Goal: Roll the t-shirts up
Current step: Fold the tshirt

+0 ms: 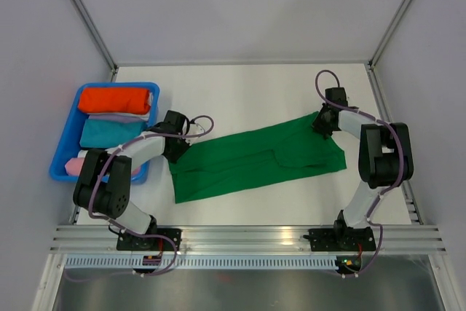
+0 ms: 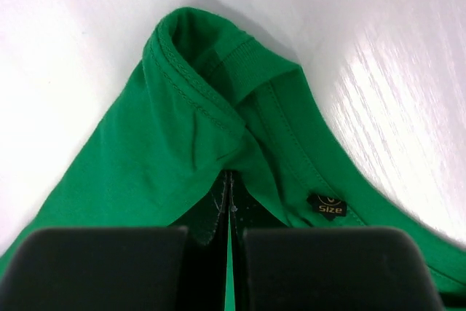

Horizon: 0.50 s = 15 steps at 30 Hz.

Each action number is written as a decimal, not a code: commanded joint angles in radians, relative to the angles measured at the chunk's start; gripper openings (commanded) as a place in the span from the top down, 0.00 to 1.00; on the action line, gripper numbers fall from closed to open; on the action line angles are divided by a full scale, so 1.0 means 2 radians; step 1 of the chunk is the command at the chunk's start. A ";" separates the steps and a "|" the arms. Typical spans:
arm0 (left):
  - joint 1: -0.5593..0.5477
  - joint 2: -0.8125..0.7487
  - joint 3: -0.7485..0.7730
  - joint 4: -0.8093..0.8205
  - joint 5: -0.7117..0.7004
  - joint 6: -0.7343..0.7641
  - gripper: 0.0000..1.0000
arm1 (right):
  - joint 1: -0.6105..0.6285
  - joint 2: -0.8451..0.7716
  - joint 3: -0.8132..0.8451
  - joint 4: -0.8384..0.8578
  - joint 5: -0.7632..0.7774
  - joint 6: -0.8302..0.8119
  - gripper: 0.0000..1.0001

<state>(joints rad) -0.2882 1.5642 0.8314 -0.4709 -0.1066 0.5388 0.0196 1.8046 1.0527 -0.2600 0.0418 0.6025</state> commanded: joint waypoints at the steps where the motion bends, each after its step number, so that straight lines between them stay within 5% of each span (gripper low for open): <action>1: 0.005 -0.023 -0.014 -0.007 0.048 -0.012 0.78 | -0.006 0.017 0.049 -0.049 0.011 -0.037 1.00; 8: 0.004 -0.052 0.037 -0.054 0.094 -0.026 0.77 | -0.006 -0.125 0.054 -0.142 0.068 -0.072 0.98; 15: 0.004 -0.057 0.071 -0.080 0.096 -0.025 0.76 | -0.006 -0.314 -0.087 -0.189 0.050 -0.033 0.99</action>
<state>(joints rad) -0.2825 1.4841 0.9283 -0.5892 0.0540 0.5179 0.0124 1.2644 1.0080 -0.5240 0.1390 0.4973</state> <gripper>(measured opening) 0.238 0.018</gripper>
